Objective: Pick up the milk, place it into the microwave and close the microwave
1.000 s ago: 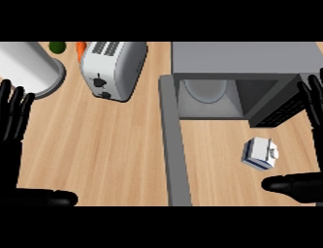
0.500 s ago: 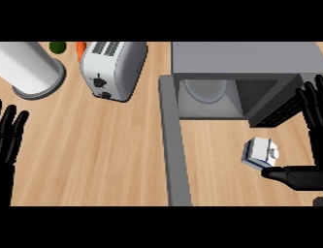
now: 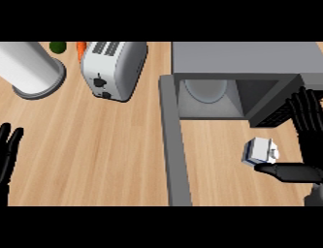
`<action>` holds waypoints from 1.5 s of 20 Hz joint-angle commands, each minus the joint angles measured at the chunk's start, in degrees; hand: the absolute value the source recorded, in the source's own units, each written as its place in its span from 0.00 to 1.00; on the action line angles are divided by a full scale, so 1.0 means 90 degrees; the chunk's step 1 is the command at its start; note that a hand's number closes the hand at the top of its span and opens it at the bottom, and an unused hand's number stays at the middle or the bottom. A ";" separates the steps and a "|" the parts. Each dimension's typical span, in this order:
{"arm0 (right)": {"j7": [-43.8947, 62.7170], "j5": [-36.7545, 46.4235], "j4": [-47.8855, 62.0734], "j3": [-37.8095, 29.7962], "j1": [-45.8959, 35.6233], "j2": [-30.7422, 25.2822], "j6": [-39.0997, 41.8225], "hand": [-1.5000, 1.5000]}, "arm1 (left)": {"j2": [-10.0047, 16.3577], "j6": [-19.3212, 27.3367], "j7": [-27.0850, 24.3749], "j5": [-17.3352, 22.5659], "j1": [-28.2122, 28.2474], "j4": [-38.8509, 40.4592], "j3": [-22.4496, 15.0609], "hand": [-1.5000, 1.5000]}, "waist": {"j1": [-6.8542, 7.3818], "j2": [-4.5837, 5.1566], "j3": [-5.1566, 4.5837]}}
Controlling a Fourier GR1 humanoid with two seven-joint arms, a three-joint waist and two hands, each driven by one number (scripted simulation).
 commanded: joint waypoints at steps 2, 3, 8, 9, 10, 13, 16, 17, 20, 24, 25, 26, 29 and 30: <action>-0.0975 0.0545 0.0993 0.0011 0.0120 0.0081 -0.0010 0.00 | 0.0125 -0.0037 0.0328 0.0168 -0.0210 -0.0132 0.0075 0.00 | -0.0006 0.0007 0.0001; -0.1020 0.0359 0.0852 -0.0128 0.0467 -0.0016 0.0168 0.00 | -0.0042 0.0028 0.0216 -0.0259 0.0266 -0.0415 -0.0374 0.00 | -0.0009 -0.0001 0.0001; -0.1273 0.0179 0.1478 -0.0525 0.0506 -0.0395 0.0535 0.00 | -0.0082 -0.0081 0.0229 -0.0083 0.0598 -0.0652 -0.0385 0.00 | -0.0002 -0.0004 0.0000; -0.2081 0.0553 0.1998 -0.0338 0.0633 -0.0030 0.0306 0.00 | -0.0079 -0.0159 -0.0173 0.0084 0.0394 -0.0095 -0.0154 0.00 | -0.0003 0.0003 0.0001; -0.1843 0.0375 0.2179 -0.0661 0.0346 -0.0510 0.0535 0.00 | -0.0106 0.0089 -0.0124 -0.0442 0.0564 -0.0340 -0.0798 0.00 | 0.0002 0.0001 0.0002; -0.2574 0.0615 0.2968 -0.0560 0.0284 -0.0132 0.0269 0.00 | -0.0107 -0.0055 -0.0162 -0.0255 0.0979 -0.0628 -0.0797 0.00 | 0.0023 0.0001 0.0003; -0.2597 0.0511 0.3118 -0.0652 0.0138 -0.0347 0.0477 0.00 | -0.0107 0.0237 0.0143 -0.0358 0.0680 -0.0836 -0.0754 0.00 | -0.0003 0.0000 0.0001; -0.2781 0.0813 0.3645 -0.0427 -0.0126 -0.0007 0.0121 0.00 | 0.0087 -0.0229 -0.0055 0.0354 0.0718 -0.0628 -0.0083 0.00 | 0.0019 0.0004 0.0000; -0.3526 0.0616 0.4345 -0.0760 -0.0012 -0.0470 0.0691 0.00 | -0.0040 -0.0038 0.0269 -0.0043 0.0715 -0.0854 -0.0395 0.00 | 0.0003 0.0003 0.0002; -0.4141 0.0751 0.5973 -0.0832 -0.0943 -0.0485 0.0675 0.00 | -0.0106 0.0083 0.0192 -0.0338 0.0846 -0.0955 -0.0801 0.00 | 0.0051 0.0010 0.0006; -0.4158 0.0777 0.5928 -0.0786 -0.0894 -0.0400 0.0570 0.00 | -0.0107 0.0273 -0.0212 -0.0619 0.1135 -0.0703 -0.1160 0.00 | 0.0041 0.0004 0.0004; -0.4291 0.0737 0.6282 -0.0862 -0.1115 -0.0583 0.0748 0.00 | 0.0109 -0.0072 0.0331 0.0216 0.0544 -0.0784 -0.0213 0.00 | 0.0027 0.0010 0.0003; -0.4962 0.0925 0.6900 -0.0798 -0.1173 -0.0366 0.0505 0.00 | -0.0105 0.0071 -0.0536 -0.0551 0.1010 -0.0326 -0.0955 0.00 | 0.0043 0.0009 0.0004; -0.5142 0.0828 0.7361 -0.1011 -0.1409 -0.0716 0.0697 0.00 | -0.0106 0.0261 0.0210 -0.0586 0.0685 -0.0772 -0.0975 0.00 | 0.0035 0.0013 0.0007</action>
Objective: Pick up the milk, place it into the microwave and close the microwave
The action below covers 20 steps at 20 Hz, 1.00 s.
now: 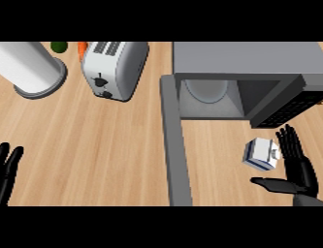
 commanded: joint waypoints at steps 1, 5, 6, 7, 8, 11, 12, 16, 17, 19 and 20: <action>-0.0992 0.0221 0.1496 -0.0145 -0.0459 -0.0174 -0.0097 0.00 | 0.0043 -0.0168 -0.0526 0.0081 0.0347 0.0106 0.0153 0.00 | 0.0055 0.0011 0.0003; -0.1087 0.0287 0.2137 -0.0146 -0.0949 -0.0435 -0.0019 0.00 | -0.0045 -0.0145 -0.0452 0.0050 0.0616 -0.0079 -0.0222 0.00 | 0.0047 0.0007 0.0003; -0.1530 0.0384 0.2325 -0.0106 -0.0893 -0.0283 -0.0053 0.00 | -0.0049 0.0268 -0.0454 -0.0385 0.0446 -0.0032 -0.0627 0.00 | 0.0085 0.0026 0.0014; -0.1449 0.0394 0.2495 -0.0134 -0.1040 -0.0452 0.0013 0.00 | 0.0083 0.0031 0.0186 0.0015 0.0209 -0.0427 -0.0109 0.00 | 0.0073 0.0031 0.0014; -0.1389 0.0478 0.2645 -0.0072 -0.1207 -0.0164 -0.0319 0.00 | 0.0035 0.0015 -0.0011 0.0128 0.0263 -0.0264 -0.0054 0.00 | 0.0091 0.0033 0.0013; -0.1731 0.0954 0.2177 0.0407 -0.0907 -0.0492 -0.0132 1.00 | 0.0100 -0.0082 -0.0038 0.0178 0.0274 -0.0168 -0.0062 0.00 | 0.0081 0.0033 0.0013; -0.2196 0.1205 0.2005 0.0583 -0.0584 -0.0183 -0.0873 1.00 | -0.0013 0.0004 -0.0061 0.0057 0.0382 -0.0290 -0.0250 0.00 | 0.0084 0.0026 0.0016; -0.2169 0.0697 0.2211 0.0197 -0.0982 -0.0262 0.0107 1.00 | 0.0131 -0.0153 -0.0161 0.0258 0.0361 -0.0252 0.0001 0.00 | 0.0122 0.0039 0.0021; -0.2145 0.0707 0.2058 0.0340 -0.0884 -0.0305 0.0640 1.00 | 0.0012 -0.0048 -0.0298 0.0058 0.0218 0.0038 -0.0082 0.00 | 0.0052 0.0029 0.0017; -0.2084 0.0731 0.1739 0.0558 -0.0822 -0.0016 0.0747 1.00 | 0.0037 -0.0048 -0.0188 0.0095 0.0389 -0.0175 -0.0082 0.00 | 0.0019 -0.0013 0.0006; -0.2108 0.0751 0.1604 0.0653 -0.0756 -0.0107 0.0919 1.00 | 0.0085 -0.0067 -0.0264 0.0134 0.0346 -0.0110 0.0087 0.00 | -0.0007 -0.0016 0.0001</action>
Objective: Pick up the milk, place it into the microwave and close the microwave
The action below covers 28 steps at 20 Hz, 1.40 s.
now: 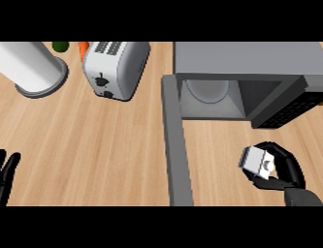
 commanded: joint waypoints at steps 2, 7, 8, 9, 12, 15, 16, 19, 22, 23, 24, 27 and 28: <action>-0.1021 0.0020 -0.0311 0.0326 0.0133 0.0393 0.0939 1.00 | 0.0016 -0.0037 -0.0184 0.0181 -0.0020 0.0127 0.0258 0.00 | -0.0044 -0.0009 0.0002; -0.0740 -0.0195 -0.1177 0.0478 0.0650 0.0454 0.0901 1.00 | -0.0008 -0.0036 -0.0151 0.0010 0.0271 0.0051 0.0157 0.00 | -0.0121 -0.0039 -0.0006; -0.0512 -0.0223 -0.1618 0.0578 0.0896 0.0717 0.0601 1.00 | 0.0063 -0.0088 -0.0222 0.0243 0.0296 0.0069 0.0464 0.00 | -0.0149 -0.0052 -0.0014; -0.0601 -0.0268 -0.1668 0.0545 0.0991 0.0584 0.0646 1.00 | 0.0110 -0.0121 0.0091 0.0415 0.0090 -0.0039 0.0436 0.00 | -0.0140 -0.0032 -0.0007; 0.0461 -0.0373 -0.3091 0.0852 0.1402 0.0952 0.0351 1.00 | 0.0060 -0.0042 0.0024 0.0359 0.0028 0.0067 0.0580 0.00 | -0.0195 -0.0052 -0.0018; 0.0692 -0.0296 -0.4042 0.1175 0.2155 0.1417 -0.0193 1.00 | 0.0129 -0.0226 -0.0113 0.0612 0.0183 0.0077 0.0787 0.00 | -0.0164 -0.0045 -0.0015; 0.1014 -0.0464 -0.3817 0.0931 0.1612 0.1300 -0.0254 1.00 | 0.0084 -0.0143 0.0242 0.0576 0.0178 -0.0102 0.0713 0.00 | -0.0103 -0.0024 -0.0007; 0.1481 -0.0403 -0.4761 0.1242 0.1937 0.1524 -0.0651 1.00 | 0.0069 -0.0407 -0.0341 0.0804 0.0310 0.0349 0.0980 0.00 | -0.0100 -0.0026 -0.0008; 0.1991 -0.0182 -0.4839 0.1498 0.1417 0.1532 -0.1070 1.00 | -0.0076 -0.0285 -0.0230 0.0308 0.0287 0.0281 0.0535 0.00 | -0.0082 -0.0020 -0.0005; 0.2385 -0.0270 -0.5013 0.1732 0.1180 0.1534 -0.1474 1.00 | 0.0119 -0.0377 -0.0138 0.0894 0.0111 0.0295 0.1076 0.00 | -0.0077 -0.0020 -0.0008; 0.2080 -0.0227 -0.4462 0.1607 0.0853 0.1535 -0.1424 1.00 | -0.0007 -0.0445 -0.0247 0.0865 0.0312 0.0400 0.0872 0.00 | -0.0050 -0.0014 -0.0005; 0.2938 -0.0037 -0.4498 0.1690 0.0194 0.1537 -0.2140 1.00 | -0.0038 -0.0447 -0.0374 0.0731 0.0541 0.0176 0.0877 0.00 | 0.0010 -0.0014 -0.0006; 0.3212 0.0027 -0.4848 0.1941 0.0369 0.1537 -0.2278 1.00 | 0.0348 -0.0730 -0.0326 0.1454 0.0529 0.0138 0.1669 0.00 | -0.0005 -0.0023 -0.0011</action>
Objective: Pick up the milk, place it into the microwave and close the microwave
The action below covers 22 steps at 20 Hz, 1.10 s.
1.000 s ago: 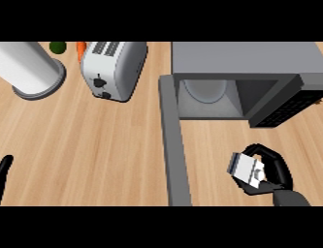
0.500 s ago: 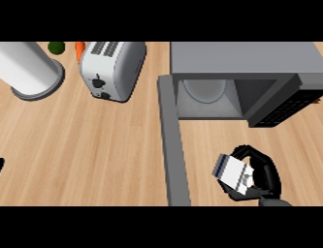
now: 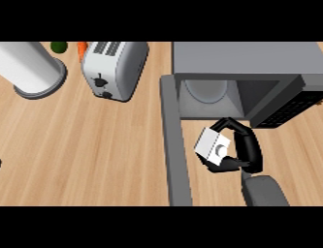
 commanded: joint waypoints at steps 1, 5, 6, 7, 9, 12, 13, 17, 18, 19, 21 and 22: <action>0.0466 0.0131 0.0859 0.0173 -0.1179 0.0034 -0.1155 1.00 | 0.0024 -0.0034 0.0008 0.0032 -0.0204 0.0151 0.0097 0.00 | 0.0077 0.0032 0.0006; 0.1101 0.0525 0.1341 -0.0238 -0.1862 -0.0126 -0.1316 1.00 | 0.0159 -0.0286 -0.0068 0.0419 -0.0079 0.0246 0.0461 0.00 | 0.0050 0.0024 0.0003; 0.1342 0.0491 0.1481 -0.0404 -0.2225 -0.0241 -0.1359 1.00 | 0.0093 -0.0203 -0.0191 0.0209 -0.0282 0.0504 0.0414 0.00 | 0.0045 0.0032 0.0003; 0.1052 0.0501 0.2053 -0.0593 -0.2437 -0.0426 -0.1329 1.00 | -0.0035 -0.0188 -0.0055 -0.0046 -0.0091 0.0239 -0.0027 0.00 | 0.0086 0.0044 0.0008; 0.0648 0.0538 0.3037 -0.0814 -0.2923 -0.0323 -0.1602 1.00 | 0.0157 -0.0353 0.0026 0.0338 0.0061 -0.0016 0.0317 0.00 | 0.0185 0.0064 0.0011; 0.0722 0.0629 0.3732 -0.0994 -0.3766 -0.0564 -0.1714 1.00 | 0.0114 -0.0374 -0.0084 0.0203 -0.0186 0.0273 0.0237 0.00 | 0.0198 0.0083 0.0011; 0.0856 0.0679 0.4050 -0.1028 -0.4039 -0.0632 -0.1745 1.00 | 0.0174 -0.0264 0.0185 0.0393 -0.0441 0.0280 0.0390 0.00 | 0.0232 0.0113 0.0013; 0.0429 0.0773 0.4903 -0.1289 -0.4292 -0.0894 -0.2219 1.00 | 0.0072 -0.0293 0.0023 0.0163 -0.0369 0.0220 0.0196 0.00 | 0.0332 0.0153 0.0020; 0.0653 0.0758 0.4985 -0.1379 -0.4535 -0.0998 -0.2383 1.00 | -0.0020 -0.0438 -0.0261 0.0131 -0.0159 0.0371 0.0043 0.00 | 0.0427 0.0172 0.0018; 0.0897 0.0829 0.5053 -0.1363 -0.4858 -0.1060 -0.2522 1.00 | 0.0226 -0.0444 0.0025 0.0415 -0.0444 0.0409 0.0403 0.00 | 0.0367 0.0164 0.0015; 0.0617 0.0605 0.5189 -0.1702 -0.4806 -0.1123 -0.2867 1.00 | 0.0181 -0.0467 -0.0155 0.0338 -0.0546 0.0572 0.0352 0.00 | 0.0443 0.0221 0.0022; 0.0403 0.0816 0.5319 -0.1582 -0.4625 -0.1100 -0.3266 1.00 | 0.0143 -0.0552 -0.0322 0.0323 -0.0306 0.0638 0.0351 0.00 | 0.0466 0.0204 0.0017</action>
